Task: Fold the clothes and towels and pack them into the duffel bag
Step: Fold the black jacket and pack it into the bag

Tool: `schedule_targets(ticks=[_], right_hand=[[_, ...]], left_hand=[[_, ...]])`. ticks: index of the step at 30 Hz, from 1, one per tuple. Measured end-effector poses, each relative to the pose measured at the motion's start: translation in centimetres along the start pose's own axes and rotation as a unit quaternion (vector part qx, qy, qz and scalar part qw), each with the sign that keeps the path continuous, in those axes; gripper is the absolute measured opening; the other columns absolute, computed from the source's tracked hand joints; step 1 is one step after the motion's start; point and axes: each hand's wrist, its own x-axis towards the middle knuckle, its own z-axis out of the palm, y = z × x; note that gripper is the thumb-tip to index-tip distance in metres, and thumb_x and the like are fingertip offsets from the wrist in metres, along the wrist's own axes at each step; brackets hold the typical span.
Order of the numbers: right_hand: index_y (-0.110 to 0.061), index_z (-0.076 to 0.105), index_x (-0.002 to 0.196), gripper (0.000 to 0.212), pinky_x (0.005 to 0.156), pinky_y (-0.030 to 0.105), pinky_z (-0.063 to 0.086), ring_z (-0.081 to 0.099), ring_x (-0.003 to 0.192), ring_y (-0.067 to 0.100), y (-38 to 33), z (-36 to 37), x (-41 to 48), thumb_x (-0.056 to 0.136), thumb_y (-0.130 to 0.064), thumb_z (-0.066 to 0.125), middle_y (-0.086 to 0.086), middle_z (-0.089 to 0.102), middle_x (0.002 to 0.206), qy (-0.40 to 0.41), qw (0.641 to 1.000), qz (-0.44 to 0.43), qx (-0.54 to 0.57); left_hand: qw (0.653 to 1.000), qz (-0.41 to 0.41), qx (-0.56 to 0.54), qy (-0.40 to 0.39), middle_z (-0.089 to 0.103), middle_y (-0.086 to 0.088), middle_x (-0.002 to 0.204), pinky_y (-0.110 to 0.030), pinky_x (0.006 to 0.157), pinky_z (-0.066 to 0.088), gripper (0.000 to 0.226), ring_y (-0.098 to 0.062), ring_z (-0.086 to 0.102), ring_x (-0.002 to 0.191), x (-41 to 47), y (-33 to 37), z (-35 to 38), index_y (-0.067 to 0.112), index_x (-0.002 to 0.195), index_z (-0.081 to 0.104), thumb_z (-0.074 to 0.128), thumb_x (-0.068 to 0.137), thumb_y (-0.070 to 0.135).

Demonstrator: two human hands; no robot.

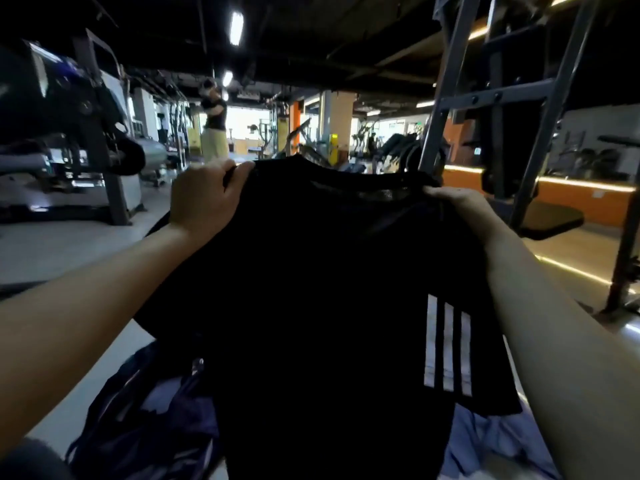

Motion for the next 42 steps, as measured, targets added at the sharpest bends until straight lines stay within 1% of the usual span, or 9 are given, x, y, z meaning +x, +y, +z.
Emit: schedule_targets(ticks=[4,10,18,23,26,29,34,39,42], right_hand=[[-0.003,0.074,0.099,0.025,0.076,0.032,0.053,0.069,0.084,0.026,12.3,-0.2,3.0,0.084,-0.022,0.08,0.01,0.073,0.093,-0.024,0.981,0.165,-0.1],[-0.012,0.058,0.084,0.013,0.063,0.031,0.042,0.049,0.065,0.02,33.8,-1.3,1.6,0.093,-0.008,0.067,0.013,0.052,0.076,-0.13,0.875,0.326,-0.334],[-0.011,0.036,0.065,0.037,0.051,0.026,0.034,0.035,0.054,0.019,47.2,-0.6,-1.1,0.09,0.005,0.057,0.008,0.032,0.06,-0.165,0.849,0.351,-0.359],[-0.016,0.029,0.06,0.044,0.049,0.026,0.025,0.024,0.051,0.016,49.1,0.0,-2.0,0.088,0.011,0.049,0.004,0.022,0.058,-0.199,0.867,0.373,-0.264],[-0.014,0.053,0.063,0.039,0.056,0.03,0.039,0.045,0.052,0.021,49.5,0.2,-3.1,0.092,0.009,0.042,0.007,0.045,0.061,-0.355,0.754,0.527,-0.167],[-0.005,0.071,0.102,0.023,0.081,0.042,0.056,0.073,0.085,0.031,49.4,1.7,-2.9,0.093,-0.001,0.051,0.016,0.074,0.094,-0.48,0.628,0.579,-0.2],[-0.013,0.073,0.096,0.014,0.078,0.037,0.057,0.072,0.092,0.033,51.6,8.1,-0.1,0.089,-0.011,0.061,0.013,0.074,0.093,-0.308,0.808,0.341,-0.368],[-0.025,0.049,0.143,0.051,0.097,0.046,0.049,0.05,0.125,0.034,54.2,14.0,-2.9,0.094,-0.027,0.06,0.012,0.045,0.138,-0.494,0.61,0.159,-0.6],[-0.029,0.028,0.155,0.056,0.102,0.048,0.041,0.038,0.135,0.033,55.3,12.6,-2.0,0.101,-0.026,0.045,0.012,0.032,0.151,-0.513,0.546,0.054,-0.66]], left_hand=[[0.978,-0.07,0.02,-0.195,0.064,-0.019,0.072,-0.037,0.058,0.037,0.053,-0.038,0.063,0.07,-7.4,-3.4,8.2,0.014,0.065,0.052,0.048,0.102,0.053],[0.869,-0.145,0.038,-0.472,0.063,-0.003,0.082,-0.035,0.066,0.042,0.038,-0.028,0.062,0.084,-23.4,-7.7,18.3,0.022,0.074,0.054,0.052,0.1,0.05],[0.768,-0.252,0.008,-0.589,0.066,-0.002,0.096,-0.038,0.072,0.052,0.017,-0.026,0.063,0.084,-36.0,-11.4,24.3,0.023,0.103,0.062,0.047,0.1,0.019],[0.748,-0.301,-0.044,-0.589,0.069,0.006,0.079,-0.032,0.064,0.05,0.028,-0.017,0.063,0.072,-39.3,-12.2,25.2,0.025,0.081,0.066,0.048,0.088,0.005],[0.705,-0.322,-0.088,-0.626,0.066,0.005,0.068,-0.03,0.064,0.045,0.03,-0.015,0.06,0.066,-41.0,-13.1,25.4,0.021,0.068,0.061,0.049,0.083,-0.002],[0.633,-0.277,-0.101,-0.716,0.061,0.007,0.063,-0.022,0.063,0.045,0.031,-0.011,0.056,0.064,-41.9,-13.9,25.2,0.02,0.063,0.06,0.051,0.082,-0.003],[0.656,-0.3,-0.102,-0.685,0.07,0.005,0.075,-0.017,0.064,0.046,0.033,-0.009,0.063,0.071,-41.8,-14.7,25.4,0.021,0.07,0.067,0.05,0.084,-0.005],[0.648,-0.307,-0.108,-0.688,0.072,0.007,0.075,-0.012,0.061,0.045,0.037,-0.008,0.065,0.071,-41.9,-15.1,25.6,0.022,0.07,0.069,0.05,0.084,-0.007],[0.65,-0.315,-0.108,-0.683,0.073,0.006,0.078,-0.015,0.064,0.047,0.037,-0.009,0.067,0.074,-42.2,-15.3,25.7,0.023,0.072,0.071,0.052,0.084,-0.006]])
